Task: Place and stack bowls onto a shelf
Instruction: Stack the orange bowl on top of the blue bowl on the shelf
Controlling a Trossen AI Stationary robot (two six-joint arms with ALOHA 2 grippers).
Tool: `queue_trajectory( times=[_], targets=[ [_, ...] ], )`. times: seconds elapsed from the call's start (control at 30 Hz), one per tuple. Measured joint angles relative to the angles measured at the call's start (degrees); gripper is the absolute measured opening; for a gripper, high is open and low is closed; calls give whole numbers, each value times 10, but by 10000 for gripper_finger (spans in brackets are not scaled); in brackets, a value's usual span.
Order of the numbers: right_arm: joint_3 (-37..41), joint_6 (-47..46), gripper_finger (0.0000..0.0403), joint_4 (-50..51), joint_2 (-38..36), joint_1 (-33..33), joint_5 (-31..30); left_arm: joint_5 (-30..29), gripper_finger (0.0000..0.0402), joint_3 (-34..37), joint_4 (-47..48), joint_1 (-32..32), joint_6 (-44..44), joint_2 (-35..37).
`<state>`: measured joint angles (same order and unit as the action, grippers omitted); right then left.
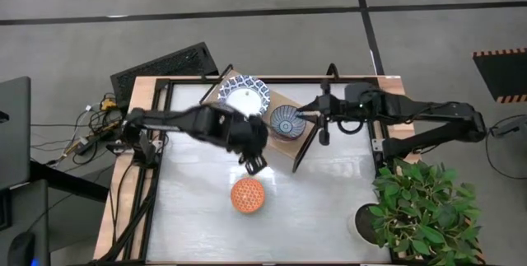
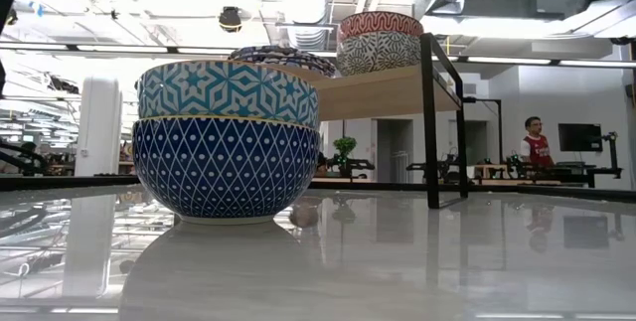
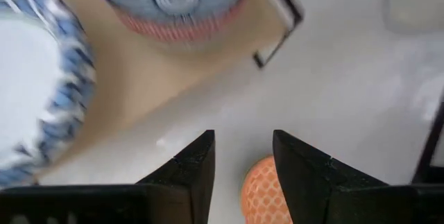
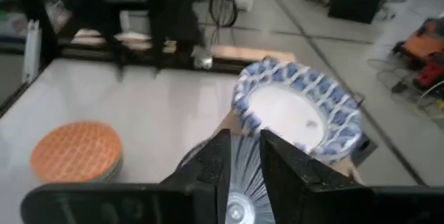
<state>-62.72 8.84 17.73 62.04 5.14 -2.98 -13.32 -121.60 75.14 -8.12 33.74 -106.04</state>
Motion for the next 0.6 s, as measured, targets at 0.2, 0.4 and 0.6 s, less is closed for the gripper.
queue_trajectory(
  times=[0.2,0.4,0.6],
  targets=[
    [-1,2,23,1,-29,11,-1,-11,100,83,9,-34,57,5],
    [-1,-2,17,7,-44,18,-1,-18,81,189,11,-55,131,14],
    [0,-2,17,24,-47,17,-18,36,101,264,-58,-71,137,16]
  ],
)
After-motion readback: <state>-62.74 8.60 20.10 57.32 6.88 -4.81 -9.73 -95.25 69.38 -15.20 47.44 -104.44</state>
